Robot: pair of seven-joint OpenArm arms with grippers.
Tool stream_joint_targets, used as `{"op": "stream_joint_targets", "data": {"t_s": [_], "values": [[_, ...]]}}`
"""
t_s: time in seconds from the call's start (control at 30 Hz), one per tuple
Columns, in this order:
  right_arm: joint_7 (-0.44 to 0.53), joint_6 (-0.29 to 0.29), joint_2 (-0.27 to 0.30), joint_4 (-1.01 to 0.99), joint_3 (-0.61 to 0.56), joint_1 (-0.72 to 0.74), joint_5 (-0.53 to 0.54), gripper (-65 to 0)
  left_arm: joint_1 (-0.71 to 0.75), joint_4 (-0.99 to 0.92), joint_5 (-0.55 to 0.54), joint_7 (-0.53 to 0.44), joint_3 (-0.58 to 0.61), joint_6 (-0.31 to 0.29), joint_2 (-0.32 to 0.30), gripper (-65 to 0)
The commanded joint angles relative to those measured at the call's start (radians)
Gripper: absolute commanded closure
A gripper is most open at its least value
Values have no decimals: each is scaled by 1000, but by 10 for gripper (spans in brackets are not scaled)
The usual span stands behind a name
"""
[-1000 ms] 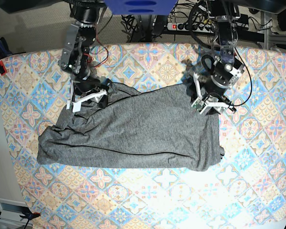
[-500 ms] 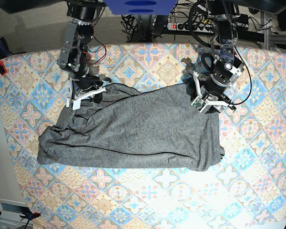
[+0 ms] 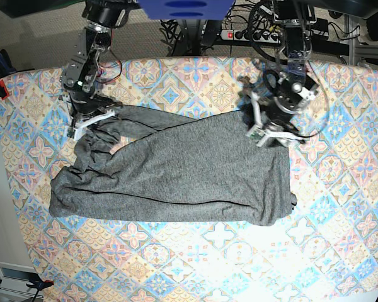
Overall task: Layout the t-shirt on the table in an organized manner, then fold the t-shirt properly
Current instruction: 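Pull the collar edge with the right gripper away from the left gripper, then regrasp the shirt edge with the left gripper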
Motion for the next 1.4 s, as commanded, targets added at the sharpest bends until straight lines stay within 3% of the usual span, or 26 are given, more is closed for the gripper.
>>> {"op": "stream_joint_targets", "data": {"t_s": [0.0,0.23,0.43,0.63,0.8,0.93,1.1,1.37], "values": [[-33,-6,-3,7,2,-1,-15,0,-7,15,-8,-20,0,10,-5,-337],[-33,-6,-3,7,62,-2,-35,0,-12,-56,-8,-20,0,10,-5,-337],[-32,-6,-3,6,157,1,-244,0,-15,-64,-8,-20,-6,10,-6,-337],[74,-6,-3,-6,168,4,-416,0,-17,-64,-8,-20,-3,10,-6,-337],[91,-6,-3,-48,337,130,-505,0,-17,-64,-2,-20,-8,10,-6,-337],[156,-6,-3,-112,415,153,-569,0,-17,-64,73,-20,-2,10,0,-337],[216,-6,-3,-120,416,151,-580,0,-17,-64,105,-22,-2,10,3,-337],[216,-6,-3,-121,420,150,-580,0,-18,-64,107,-22,-8,10,1,-341]]}}
